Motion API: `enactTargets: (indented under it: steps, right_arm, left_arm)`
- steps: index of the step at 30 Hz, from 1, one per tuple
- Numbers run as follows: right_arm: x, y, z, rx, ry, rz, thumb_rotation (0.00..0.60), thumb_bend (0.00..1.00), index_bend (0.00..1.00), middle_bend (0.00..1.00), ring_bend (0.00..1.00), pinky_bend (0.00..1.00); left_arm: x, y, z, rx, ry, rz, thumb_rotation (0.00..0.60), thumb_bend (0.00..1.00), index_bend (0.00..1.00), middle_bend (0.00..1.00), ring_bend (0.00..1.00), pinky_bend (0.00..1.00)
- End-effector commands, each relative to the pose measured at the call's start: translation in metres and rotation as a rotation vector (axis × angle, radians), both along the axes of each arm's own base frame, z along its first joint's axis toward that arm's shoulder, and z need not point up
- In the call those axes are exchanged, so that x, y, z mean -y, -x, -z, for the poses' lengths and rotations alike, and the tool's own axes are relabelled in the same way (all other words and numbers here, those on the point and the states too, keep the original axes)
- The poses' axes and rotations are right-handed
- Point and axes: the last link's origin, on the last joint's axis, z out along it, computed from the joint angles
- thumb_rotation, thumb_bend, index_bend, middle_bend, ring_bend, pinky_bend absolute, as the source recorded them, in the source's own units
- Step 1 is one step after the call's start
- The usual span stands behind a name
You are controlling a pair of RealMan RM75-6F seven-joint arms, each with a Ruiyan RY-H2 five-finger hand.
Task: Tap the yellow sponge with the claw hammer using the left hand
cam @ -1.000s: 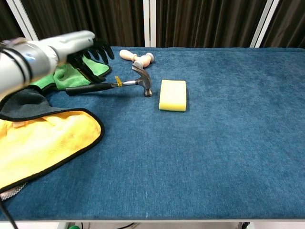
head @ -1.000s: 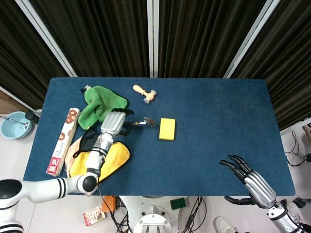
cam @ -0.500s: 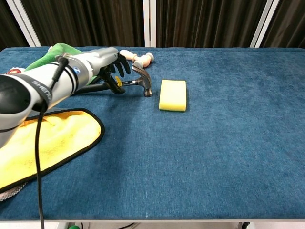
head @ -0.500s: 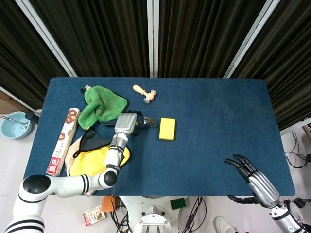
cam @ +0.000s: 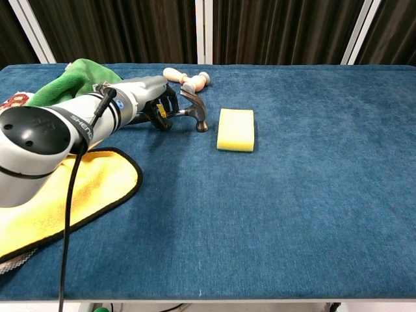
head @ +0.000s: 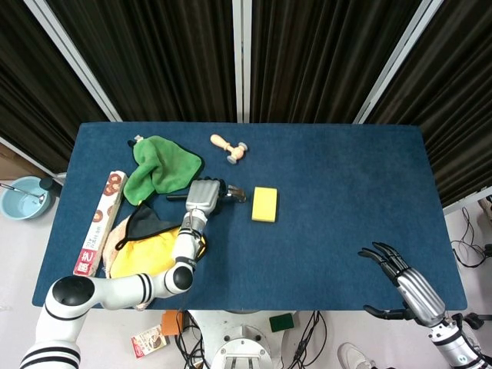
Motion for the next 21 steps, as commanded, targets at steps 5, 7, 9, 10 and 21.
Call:
enactTargets:
  steps: [5, 7, 9, 10, 21]
  right_arm:
    - [0.0011, 0.0005, 0.0005, 0.000, -0.003, 0.004, 0.600, 0.13, 0.07, 0.15, 0.00, 0.00]
    - [0.0011, 0.0006, 0.0006, 0.001, -0.004, 0.005, 0.600, 0.13, 0.07, 0.15, 0.00, 0.00]
    - [0.0008, 0.0009, 0.0008, 0.002, -0.004, 0.006, 0.600, 0.13, 0.07, 0.15, 0.00, 0.00]
    - [0.0006, 0.0010, 0.0009, 0.003, -0.005, 0.007, 0.600, 0.13, 0.07, 0.15, 0.00, 0.00]
    - [-0.0007, 0.0052, -0.0004, 0.008, 0.000, 0.022, 0.600, 0.13, 0.07, 0.15, 0.00, 0.00]
  left_arm:
    - [-0.0003, -0.0004, -0.0009, 0.002, 0.001, 0.003, 0.600, 0.45, 0.41, 0.38, 0.26, 0.28]
    - [0.0004, -0.0006, -0.0001, 0.004, 0.008, 0.006, 0.600, 0.46, 0.42, 0.38, 0.26, 0.29]
    - [0.0010, -0.0006, 0.0007, 0.000, 0.016, 0.012, 0.600, 0.48, 0.43, 0.39, 0.26, 0.29]
    - [0.0012, -0.0005, 0.0010, -0.003, 0.017, 0.015, 0.600, 0.49, 0.43, 0.39, 0.26, 0.29]
    - [0.0003, 0.0000, 0.0021, -0.015, 0.019, 0.014, 0.600, 0.54, 0.45, 0.41, 0.28, 0.30]
